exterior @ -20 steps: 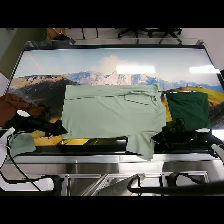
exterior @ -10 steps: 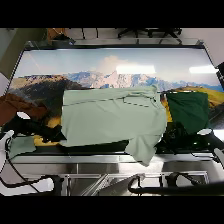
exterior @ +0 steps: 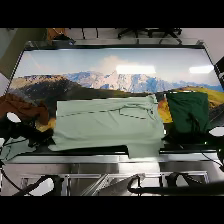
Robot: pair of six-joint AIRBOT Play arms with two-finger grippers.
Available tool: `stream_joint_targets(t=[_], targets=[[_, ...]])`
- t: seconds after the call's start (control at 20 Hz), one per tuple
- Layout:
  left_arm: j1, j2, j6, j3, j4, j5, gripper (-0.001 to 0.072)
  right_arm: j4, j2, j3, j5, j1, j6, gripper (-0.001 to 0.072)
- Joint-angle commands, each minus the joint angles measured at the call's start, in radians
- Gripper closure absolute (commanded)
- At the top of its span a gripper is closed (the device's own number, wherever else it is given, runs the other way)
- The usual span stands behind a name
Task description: Fold the shirts.
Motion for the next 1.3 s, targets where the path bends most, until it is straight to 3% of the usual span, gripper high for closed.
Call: stream_joint_targets(t=[0.0, 0.15, 0.45, 0.75, 0.85, 0.9, 0.95, 1.0, 1.05, 1.25], targets=[[-0.024, -0.030, -0.004, 0.173, -0.122, 0.004, 0.0691, 0.283, -0.132, 0.125, -0.143, 0.022, -0.208, 0.0700], [-0.095, -0.142, -0.004, 0.356, -0.187, 0.021, 0.0691, 0.343, -0.351, 0.301, -0.232, 0.119, -0.299, 0.0700], [-0.139, -0.431, -0.039, 0.628, -0.187, 0.093, 0.0691, 0.320, -0.727, 0.649, -0.373, 0.252, -0.318, 0.0699], [-0.153, -0.667, -0.038, 0.764, -0.188, 0.060, 0.0688, 0.263, -0.875, 0.700, -0.393, 0.251, -0.326, 0.0690], [-0.166, -0.697, -0.029, 0.809, -0.189, 0.030, 0.0684, 0.251, -0.851, 0.714, -0.334, 0.232, -0.374, 0.0364], [-0.175, -0.697, -0.013, 0.837, -0.189, 0.017, 0.0432, 0.227, -0.827, 0.723, -0.294, 0.215, -0.377, 0.0295], [-0.175, -0.694, -0.011, 0.875, -0.188, -0.007, -0.0005, 0.193, -0.799, 0.726, -0.271, 0.194, -0.377, 0.0212], [-0.175, -0.693, -0.011, 0.920, -0.187, -0.034, 0.0020, 0.146, -0.772, 0.726, -0.257, 0.174, -0.376, 0.0099], [-0.175, -0.692, -0.011, 0.963, -0.187, -0.057, 0.0020, 0.099, -0.757, 0.725, -0.245, 0.156, -0.364, 0.0060], [-0.155, -0.692, -0.061, 1.115, -0.188, -0.102, 0.0021, 0.052, -0.795, 0.721, -0.166, 0.140, -0.339, 0.0061]])
